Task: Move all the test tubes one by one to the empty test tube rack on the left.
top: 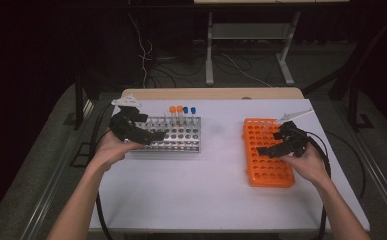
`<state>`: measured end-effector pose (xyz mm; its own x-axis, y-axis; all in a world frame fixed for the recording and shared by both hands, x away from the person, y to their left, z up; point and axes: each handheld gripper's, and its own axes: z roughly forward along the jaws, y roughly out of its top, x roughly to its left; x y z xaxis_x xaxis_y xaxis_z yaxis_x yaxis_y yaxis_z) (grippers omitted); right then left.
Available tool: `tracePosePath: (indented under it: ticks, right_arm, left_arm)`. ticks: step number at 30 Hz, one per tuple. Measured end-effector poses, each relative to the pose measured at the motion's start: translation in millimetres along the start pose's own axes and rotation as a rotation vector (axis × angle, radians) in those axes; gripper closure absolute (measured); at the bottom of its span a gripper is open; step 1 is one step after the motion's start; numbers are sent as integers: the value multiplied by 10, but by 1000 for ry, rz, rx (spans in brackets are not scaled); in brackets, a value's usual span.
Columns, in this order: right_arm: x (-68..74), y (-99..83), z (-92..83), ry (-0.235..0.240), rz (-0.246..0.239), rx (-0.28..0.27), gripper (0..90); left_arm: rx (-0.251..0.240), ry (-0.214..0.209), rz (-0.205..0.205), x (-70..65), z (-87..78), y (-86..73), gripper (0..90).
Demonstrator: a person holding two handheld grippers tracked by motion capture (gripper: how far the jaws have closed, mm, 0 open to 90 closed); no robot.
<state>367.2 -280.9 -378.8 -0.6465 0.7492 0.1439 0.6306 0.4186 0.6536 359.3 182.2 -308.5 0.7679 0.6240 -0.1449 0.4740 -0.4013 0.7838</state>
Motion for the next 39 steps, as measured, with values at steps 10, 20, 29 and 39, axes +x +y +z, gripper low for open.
tracePosePath:
  ticks: [10, 20, 29, 39]
  right_arm:
    - [-166, 25, 152, -48, 35, -26, 257]
    - [-216, 54, 296, -110, 32, -52, 538]
    - [-152, 88, 362, -125, -2, -72, 743]
    - [-108, 146, 244, -141, -33, -78, 748]
  left_arm:
    - [1, -35, 52, -245, 27, -113, 0]
    - [22, -53, 73, -339, 78, -157, 0]
    - [29, -51, 78, -334, 91, -166, 0]
    - [35, -54, 83, -349, 109, -159, 0]
